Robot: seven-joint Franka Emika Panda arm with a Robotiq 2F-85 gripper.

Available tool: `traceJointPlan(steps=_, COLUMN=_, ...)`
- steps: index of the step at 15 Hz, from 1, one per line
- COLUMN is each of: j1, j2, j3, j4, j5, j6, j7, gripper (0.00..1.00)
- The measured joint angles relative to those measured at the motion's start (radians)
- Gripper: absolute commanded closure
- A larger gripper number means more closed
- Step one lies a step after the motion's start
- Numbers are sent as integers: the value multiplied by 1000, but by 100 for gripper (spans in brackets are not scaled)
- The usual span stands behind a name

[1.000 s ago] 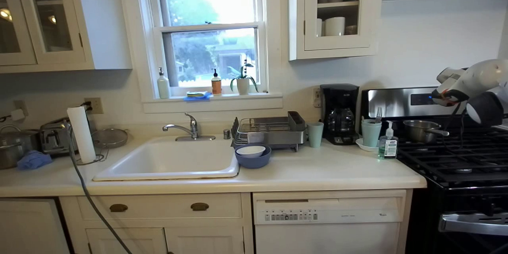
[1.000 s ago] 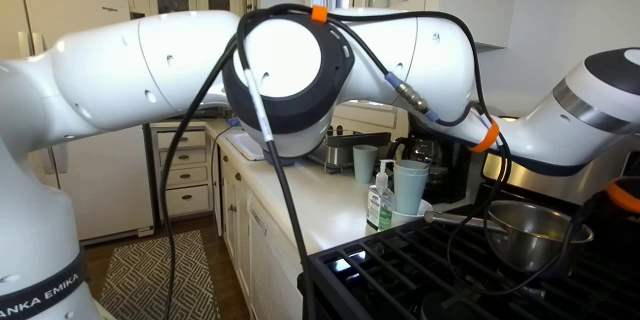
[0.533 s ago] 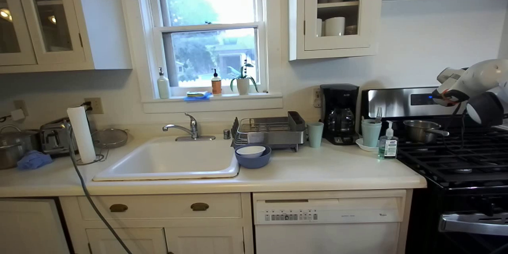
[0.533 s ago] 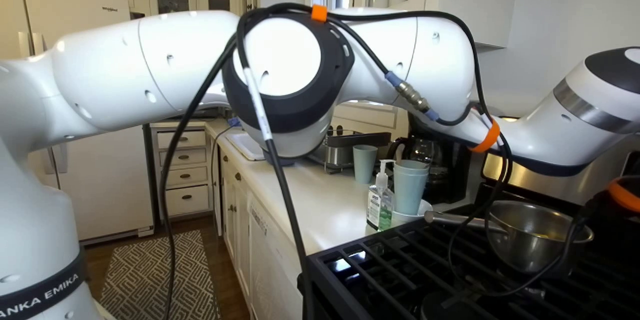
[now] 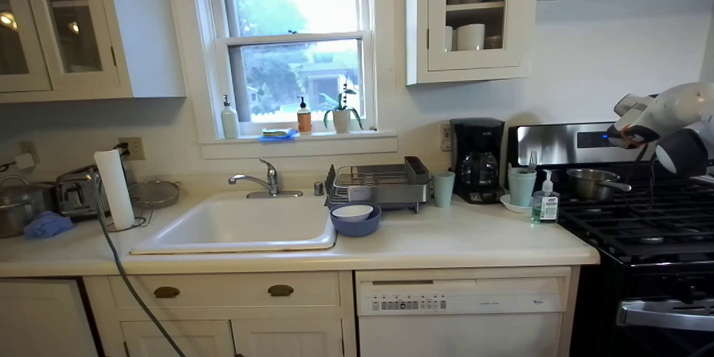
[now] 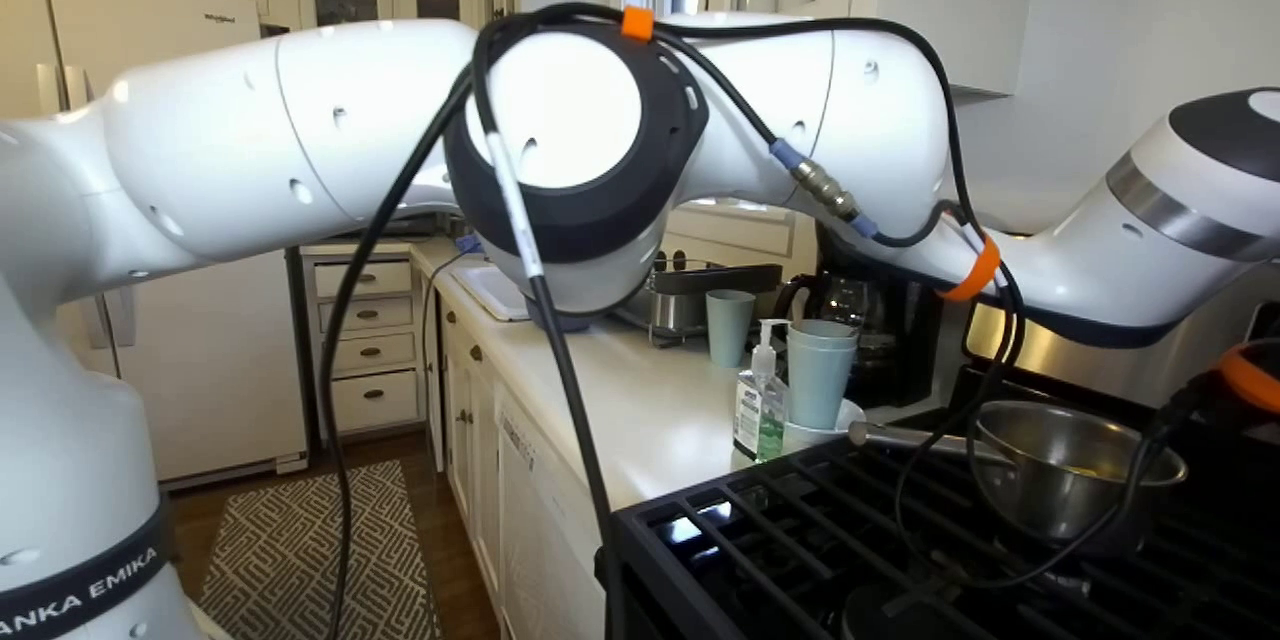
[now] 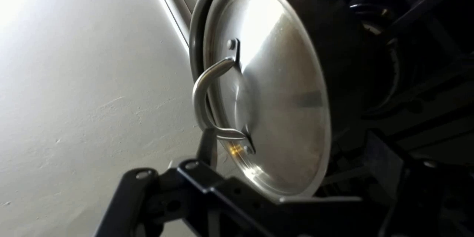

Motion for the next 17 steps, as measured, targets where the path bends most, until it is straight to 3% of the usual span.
traceJointPlan(steps=4, j1=-3, j2=-51, j3=17, j4=3, j5=5, j6=0, j7=-167, gripper=0)
traceJointPlan(steps=8, j1=-23, j2=-157, j3=36, j4=1, j5=6, j6=-31, j7=-438, gripper=0)
traceJointPlan(steps=14, j1=-131, j2=-249, j3=102, j4=-3, j5=35, j6=-36, j7=-804, gripper=0)
traceJointPlan(steps=17, j1=-175, j2=-250, j3=125, j4=-3, j5=47, j6=-31, j7=-873, gripper=0)
